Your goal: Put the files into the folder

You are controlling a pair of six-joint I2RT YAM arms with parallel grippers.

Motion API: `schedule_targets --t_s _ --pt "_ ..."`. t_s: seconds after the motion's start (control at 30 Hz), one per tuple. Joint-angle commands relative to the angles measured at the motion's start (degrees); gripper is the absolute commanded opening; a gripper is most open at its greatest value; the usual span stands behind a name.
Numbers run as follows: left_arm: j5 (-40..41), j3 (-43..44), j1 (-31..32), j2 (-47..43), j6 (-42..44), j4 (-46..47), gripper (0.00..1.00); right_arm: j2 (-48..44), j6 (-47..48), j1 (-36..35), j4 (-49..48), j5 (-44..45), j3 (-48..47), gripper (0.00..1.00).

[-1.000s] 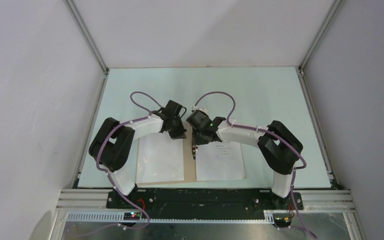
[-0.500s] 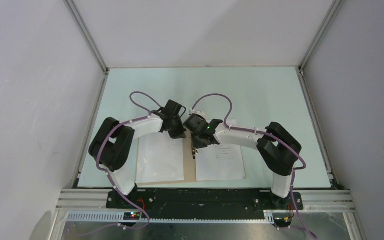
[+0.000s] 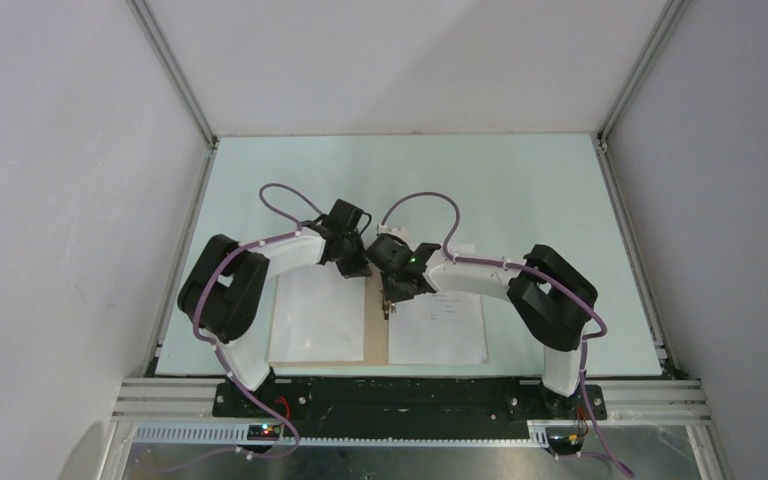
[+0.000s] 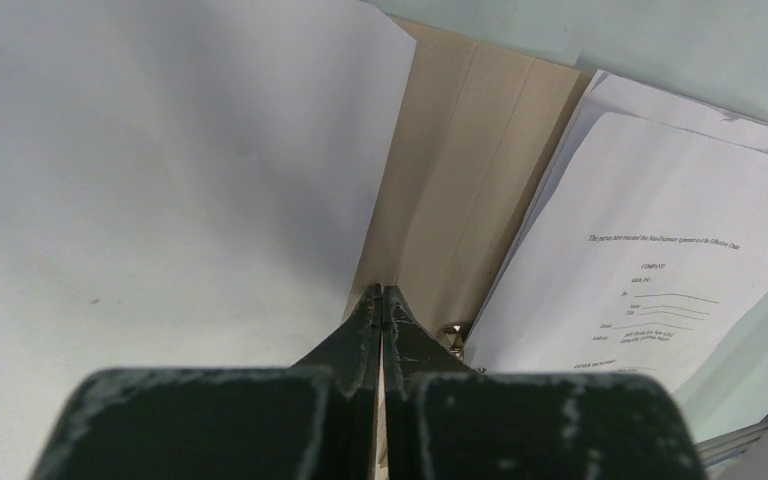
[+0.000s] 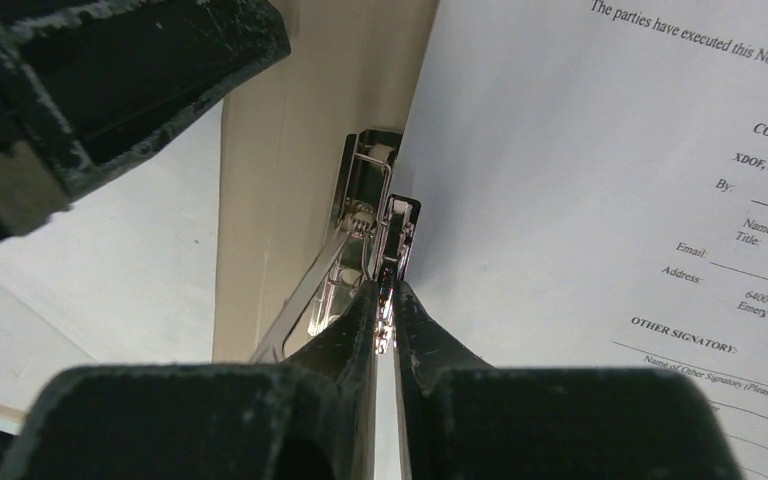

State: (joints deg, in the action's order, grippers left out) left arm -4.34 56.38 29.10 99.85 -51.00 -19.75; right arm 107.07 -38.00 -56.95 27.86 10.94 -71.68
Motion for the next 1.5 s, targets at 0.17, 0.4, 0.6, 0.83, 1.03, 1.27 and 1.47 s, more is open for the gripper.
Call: schedule_targets --t_s 0.17,0.4,0.6,0.83,1.03,1.27,1.47 --pt "-2.2 1.7 -0.5 -5.9 0.6 0.2 0.05 1.9 -1.6 -0.7 -3.9 0.1 3.3 0.12" --pt "-6.7 3.6 0.1 -5.1 5.8 0.0 0.18 1.6 -1.2 0.3 -7.8 -2.0 5.7 0.14" --pt "-3.4 2.2 1.5 -2.8 6.8 -0.6 0.2 2.0 1.0 2.1 -11.6 -4.1 6.9 0.14" --pt "2.7 2.0 2.5 -1.0 5.7 -1.2 0.2 3.6 5.7 4.9 -16.0 -7.2 7.6 0.14" --pt "6.1 2.5 2.7 -0.7 5.9 -2.1 0.22 3.8 9.0 7.1 -17.2 -8.3 7.6 0.14" --pt "8.2 2.8 3.4 -0.6 5.7 -3.8 0.22 4.1 10.8 8.4 -17.4 -8.8 7.7 0.14" --pt "9.7 3.4 3.7 -2.3 5.6 -4.5 0.26 4.3 11.1 8.6 -17.5 -8.9 7.6 0.13"
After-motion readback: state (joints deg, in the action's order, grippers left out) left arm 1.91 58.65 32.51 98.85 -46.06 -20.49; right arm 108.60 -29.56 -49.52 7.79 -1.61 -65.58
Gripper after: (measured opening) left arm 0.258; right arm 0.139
